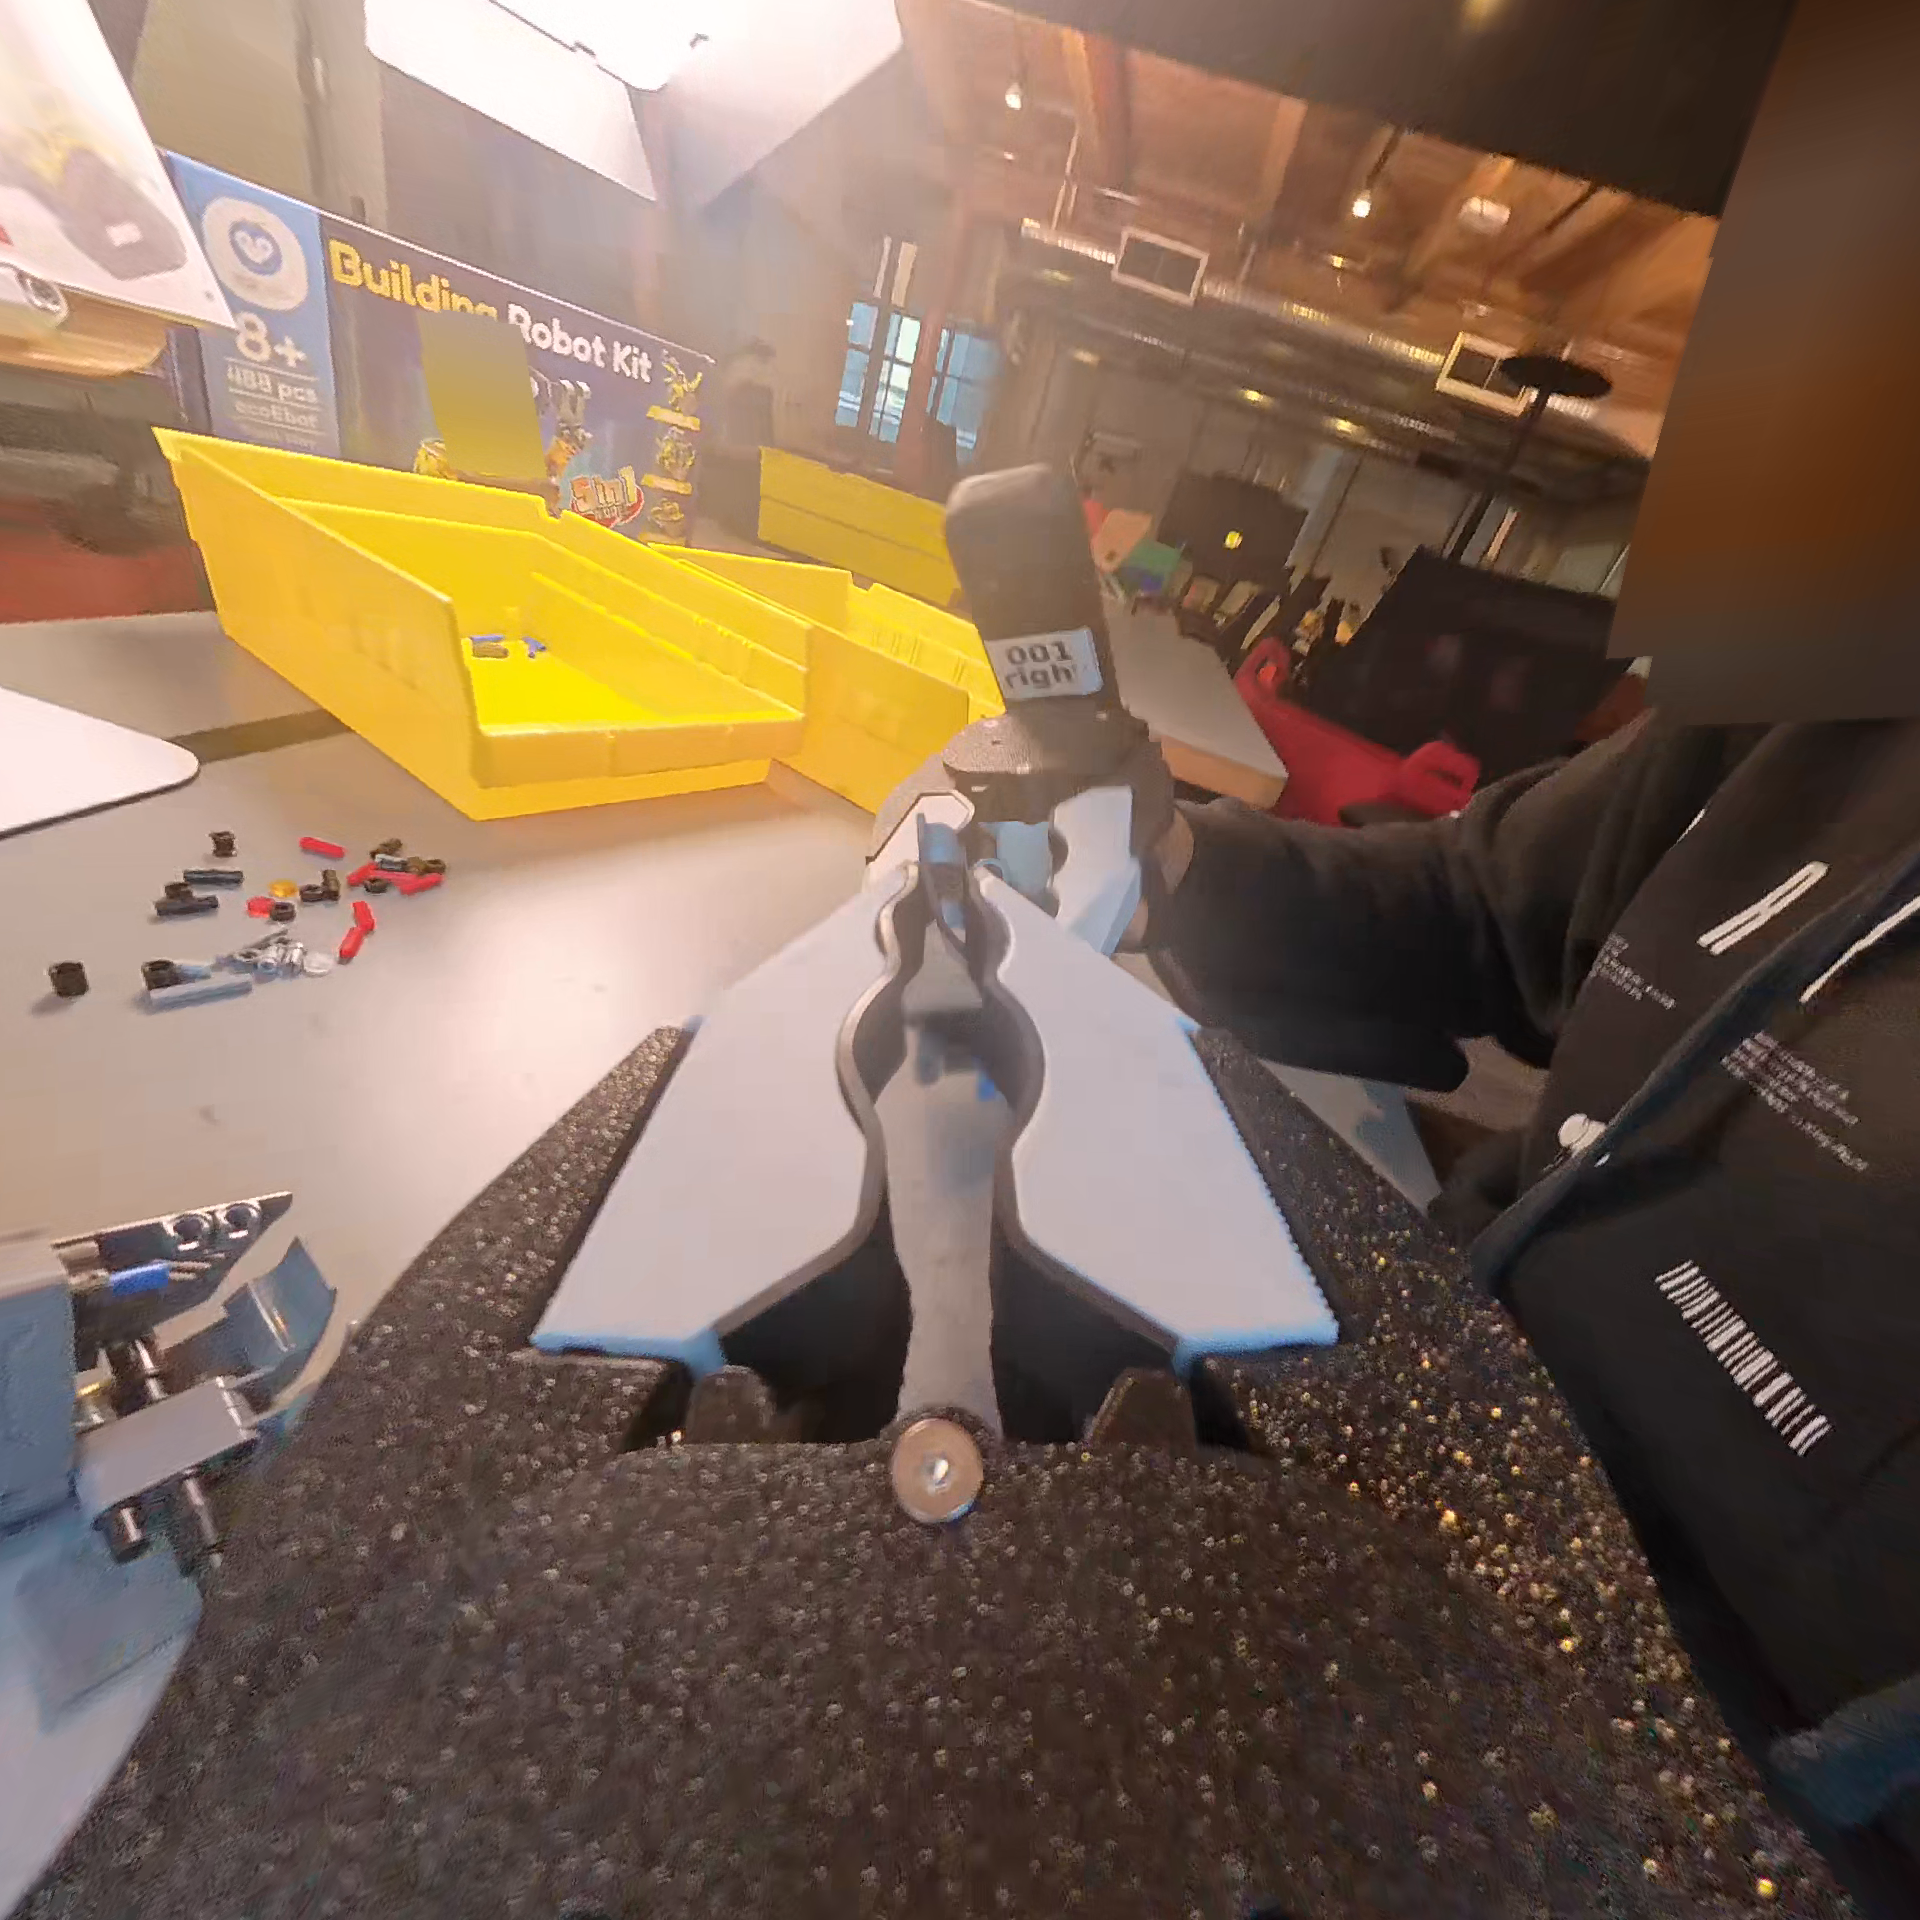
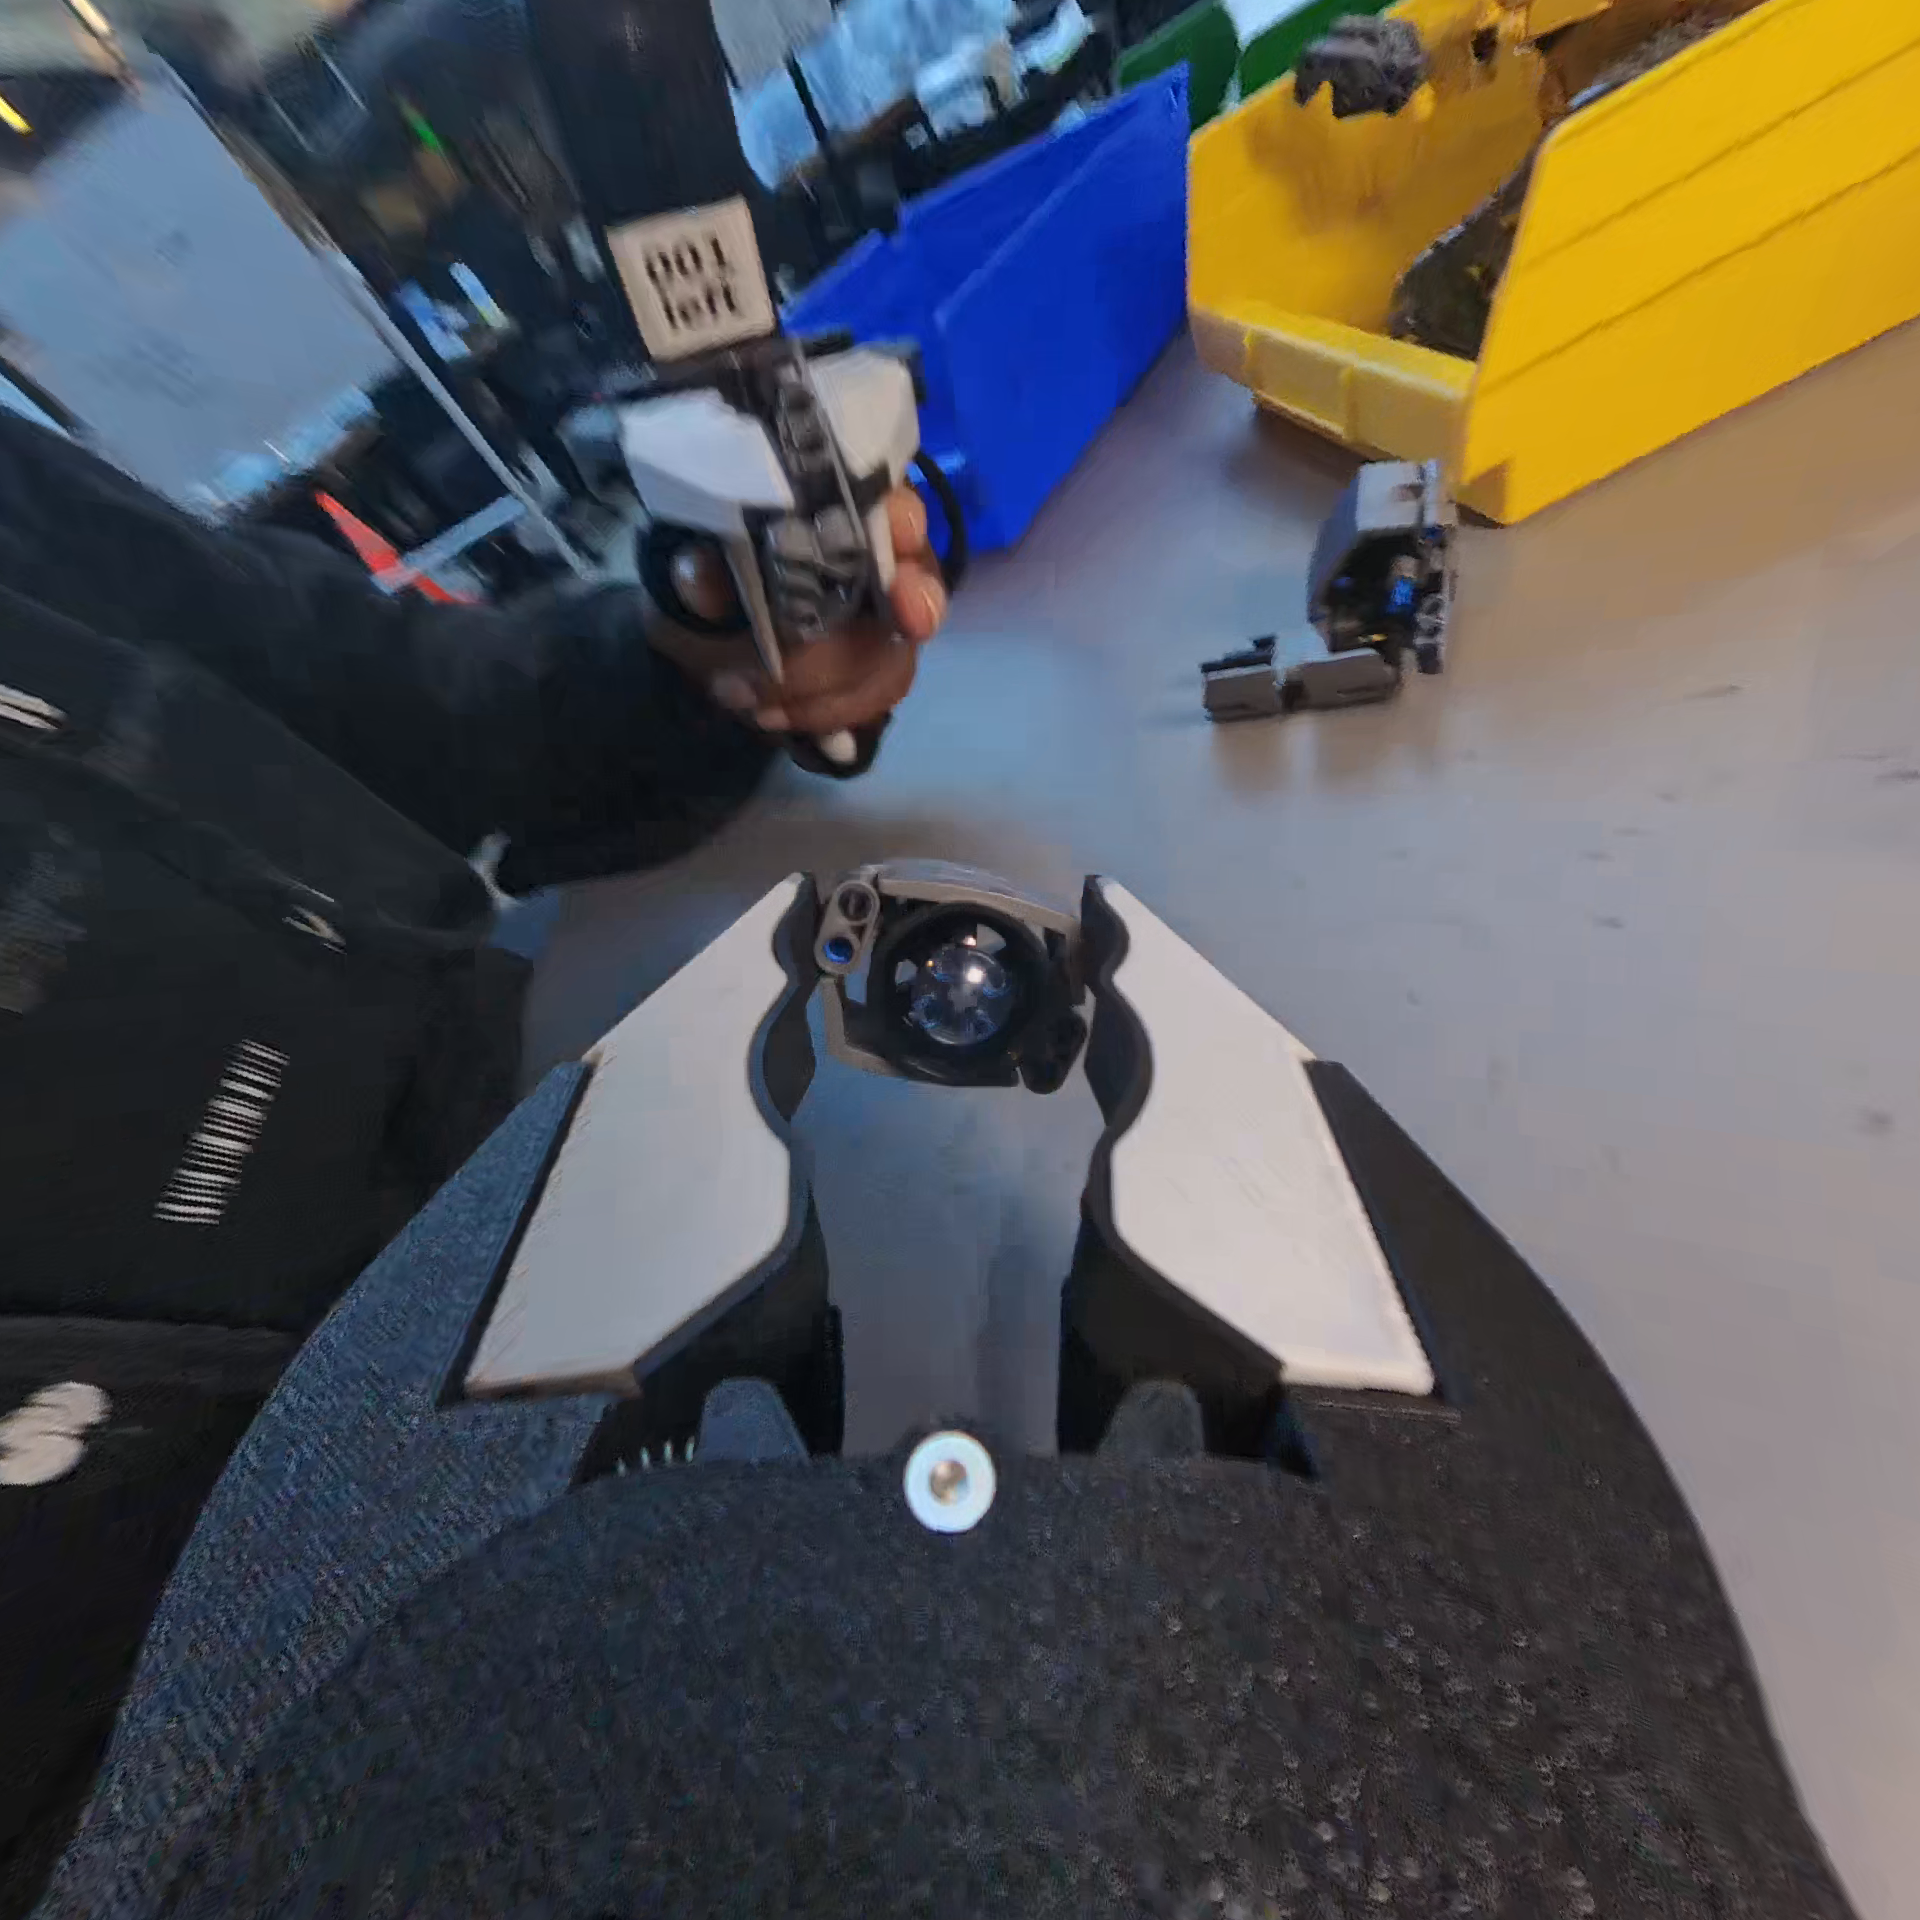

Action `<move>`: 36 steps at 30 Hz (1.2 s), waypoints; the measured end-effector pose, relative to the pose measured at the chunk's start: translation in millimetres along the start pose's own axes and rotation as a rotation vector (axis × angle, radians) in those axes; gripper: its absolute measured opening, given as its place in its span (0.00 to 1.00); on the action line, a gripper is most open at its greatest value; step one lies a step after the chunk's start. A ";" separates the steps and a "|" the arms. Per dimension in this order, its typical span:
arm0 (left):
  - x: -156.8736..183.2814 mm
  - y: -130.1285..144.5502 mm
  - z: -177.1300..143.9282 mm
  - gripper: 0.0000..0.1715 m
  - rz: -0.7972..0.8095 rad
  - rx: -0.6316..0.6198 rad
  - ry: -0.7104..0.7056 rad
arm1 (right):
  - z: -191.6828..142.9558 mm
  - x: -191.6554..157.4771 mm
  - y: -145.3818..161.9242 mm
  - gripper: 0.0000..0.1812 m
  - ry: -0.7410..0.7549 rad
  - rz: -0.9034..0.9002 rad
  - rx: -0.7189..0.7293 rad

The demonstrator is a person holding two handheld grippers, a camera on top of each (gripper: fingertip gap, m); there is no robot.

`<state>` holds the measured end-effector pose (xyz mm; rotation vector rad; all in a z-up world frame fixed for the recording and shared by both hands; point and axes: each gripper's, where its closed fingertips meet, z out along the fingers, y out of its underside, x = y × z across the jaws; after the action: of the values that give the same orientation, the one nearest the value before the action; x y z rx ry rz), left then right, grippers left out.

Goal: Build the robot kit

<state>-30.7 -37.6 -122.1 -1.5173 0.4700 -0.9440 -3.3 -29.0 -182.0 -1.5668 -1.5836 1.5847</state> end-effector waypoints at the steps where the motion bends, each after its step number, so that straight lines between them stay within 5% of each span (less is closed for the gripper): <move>1: -1.4 -1.9 -0.6 0.03 -0.029 0.017 0.004 | 1.0 7.4 10.8 0.27 0.065 -0.085 -0.071; 4: -4.5 -3.8 -1.2 0.03 -0.112 0.053 0.022 | 7.7 13.6 29.7 0.27 0.148 -0.270 -0.188; 12: -14.8 -9.8 -7.1 0.03 -0.405 0.186 0.106 | 14.8 25.9 55.6 0.27 0.220 -0.422 -0.337; 26: -31.2 -26.5 -24.3 0.03 -0.719 0.406 0.243 | 5.2 27.4 71.0 0.29 0.221 -0.489 -0.454; 30: -28.8 -26.8 -23.3 0.03 -0.741 0.414 0.265 | 4.9 20.7 50.4 0.38 0.205 -0.445 -0.342; 36: -18.7 -22.0 -10.4 0.03 -0.784 0.401 0.307 | -0.5 -7.3 -39.2 0.38 0.234 -0.418 0.085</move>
<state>-54.7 -25.7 -107.1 -1.1837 -0.1368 -1.7758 -16.7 -24.5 -144.8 -1.2242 -1.5647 1.1822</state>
